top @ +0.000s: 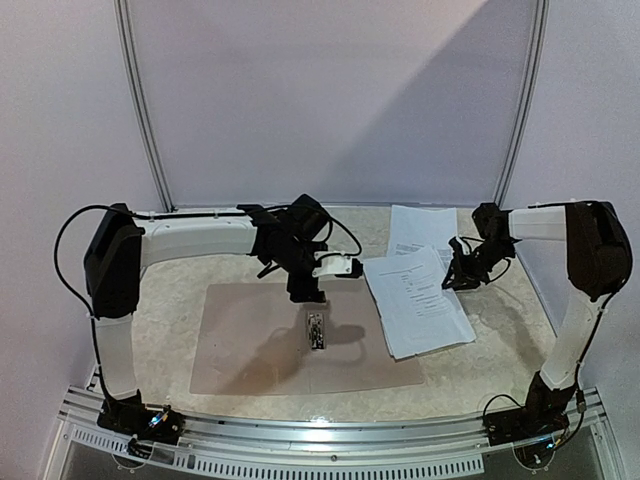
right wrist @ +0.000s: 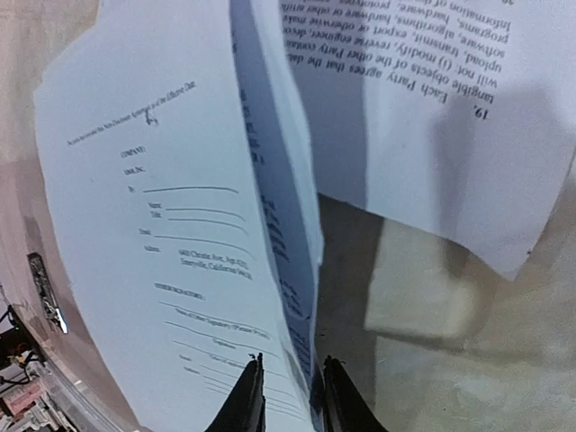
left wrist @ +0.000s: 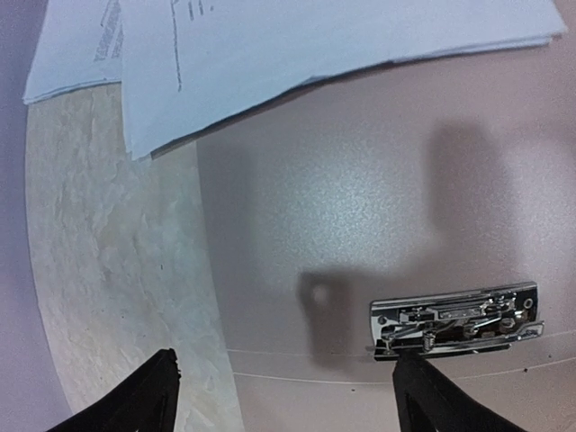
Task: Put the files into the folder
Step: Place the file at the center of the board, then pick up the file from the corner of the board.
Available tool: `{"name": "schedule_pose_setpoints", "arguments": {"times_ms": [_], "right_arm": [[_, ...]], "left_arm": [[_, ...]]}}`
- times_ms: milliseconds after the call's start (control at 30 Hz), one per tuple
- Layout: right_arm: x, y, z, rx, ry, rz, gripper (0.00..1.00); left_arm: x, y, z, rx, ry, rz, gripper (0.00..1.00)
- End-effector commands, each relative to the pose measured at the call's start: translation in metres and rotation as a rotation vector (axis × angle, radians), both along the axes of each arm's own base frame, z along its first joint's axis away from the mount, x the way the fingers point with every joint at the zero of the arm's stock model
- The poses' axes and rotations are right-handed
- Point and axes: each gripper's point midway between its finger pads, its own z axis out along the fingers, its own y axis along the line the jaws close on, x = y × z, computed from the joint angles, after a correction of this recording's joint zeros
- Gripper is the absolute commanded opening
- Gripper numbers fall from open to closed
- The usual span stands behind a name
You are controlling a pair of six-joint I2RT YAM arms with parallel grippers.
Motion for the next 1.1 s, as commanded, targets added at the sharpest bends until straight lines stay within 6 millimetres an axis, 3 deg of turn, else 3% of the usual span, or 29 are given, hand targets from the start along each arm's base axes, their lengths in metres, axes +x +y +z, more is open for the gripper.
{"name": "schedule_pose_setpoints", "arguments": {"times_ms": [0, 433, 700, 833, 1067], "right_arm": [[0.000, -0.010, 0.003, -0.121, -0.049, 0.011, 0.22], [0.014, -0.003, 0.032, -0.373, -0.246, 0.113, 0.24], [0.019, 0.001, 0.017, -0.377, -0.199, 0.149, 0.20], [0.015, 0.009, 0.010, -0.334, -0.176, 0.163, 0.10], [0.012, 0.011, 0.007, -0.321, -0.168, 0.173, 0.09]], "left_arm": [[0.002, -0.007, 0.010, -0.025, -0.017, 0.012, 0.84], [-0.002, -0.002, 0.006, -0.014, -0.016, 0.009, 0.84], [-0.002, -0.001, 0.005, 0.002, -0.033, 0.017, 0.84], [-0.005, -0.002, 0.003, 0.010, -0.032, 0.011, 0.84], [-0.006, -0.005, 0.000, 0.015, -0.034, 0.006, 0.84]]}}
